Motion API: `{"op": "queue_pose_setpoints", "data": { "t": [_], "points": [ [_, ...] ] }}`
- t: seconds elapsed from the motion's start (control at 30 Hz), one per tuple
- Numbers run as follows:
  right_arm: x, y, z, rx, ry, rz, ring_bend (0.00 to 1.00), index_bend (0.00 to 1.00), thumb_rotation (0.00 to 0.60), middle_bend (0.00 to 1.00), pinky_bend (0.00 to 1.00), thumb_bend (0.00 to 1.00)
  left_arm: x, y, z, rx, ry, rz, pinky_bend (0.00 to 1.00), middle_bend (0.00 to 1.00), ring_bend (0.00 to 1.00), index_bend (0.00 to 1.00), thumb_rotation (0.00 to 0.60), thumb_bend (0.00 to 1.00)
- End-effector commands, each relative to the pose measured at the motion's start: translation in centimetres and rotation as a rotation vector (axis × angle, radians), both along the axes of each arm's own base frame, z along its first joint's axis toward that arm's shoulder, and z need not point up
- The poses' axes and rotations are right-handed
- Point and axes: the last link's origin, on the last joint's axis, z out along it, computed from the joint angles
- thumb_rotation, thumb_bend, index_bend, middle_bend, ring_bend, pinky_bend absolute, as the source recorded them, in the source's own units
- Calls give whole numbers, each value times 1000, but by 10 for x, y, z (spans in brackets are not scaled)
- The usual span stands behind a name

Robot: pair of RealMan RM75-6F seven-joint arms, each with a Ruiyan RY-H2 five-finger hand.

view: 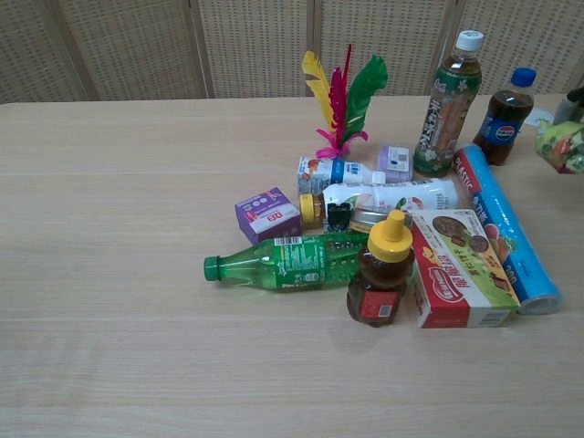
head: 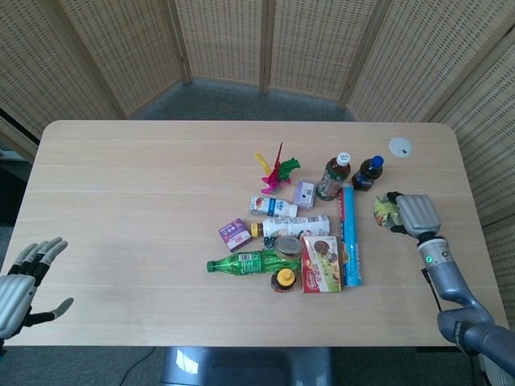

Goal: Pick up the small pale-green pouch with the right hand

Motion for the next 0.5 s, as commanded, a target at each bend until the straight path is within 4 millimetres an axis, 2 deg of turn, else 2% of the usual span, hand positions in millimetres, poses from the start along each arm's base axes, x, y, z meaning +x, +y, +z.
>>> {"op": "queue_pose_setpoints", "data": {
  "t": [0.03,0.2,0.3,0.5],
  "points": [
    [39,-1,40,-85,-14,102,794,559,600,789,507,491,0,-2,1,1,-3,-1,0,0,0,32,600,295],
    [75,4,68,-138,-19,184,792,559,600,793,498,486,-2,-5,2,5,-6,4,0,0,0,32,600,295],
    [90,9,80,-161,5,218,790,563,600,799,491,480,-3,-6,3,8,-10,4,0,0,0,33,600,297],
    [108,18,92,-174,40,240,789,567,600,804,483,473,-4,-6,3,8,-19,3,0,0,0,32,600,296]
  ]
}}
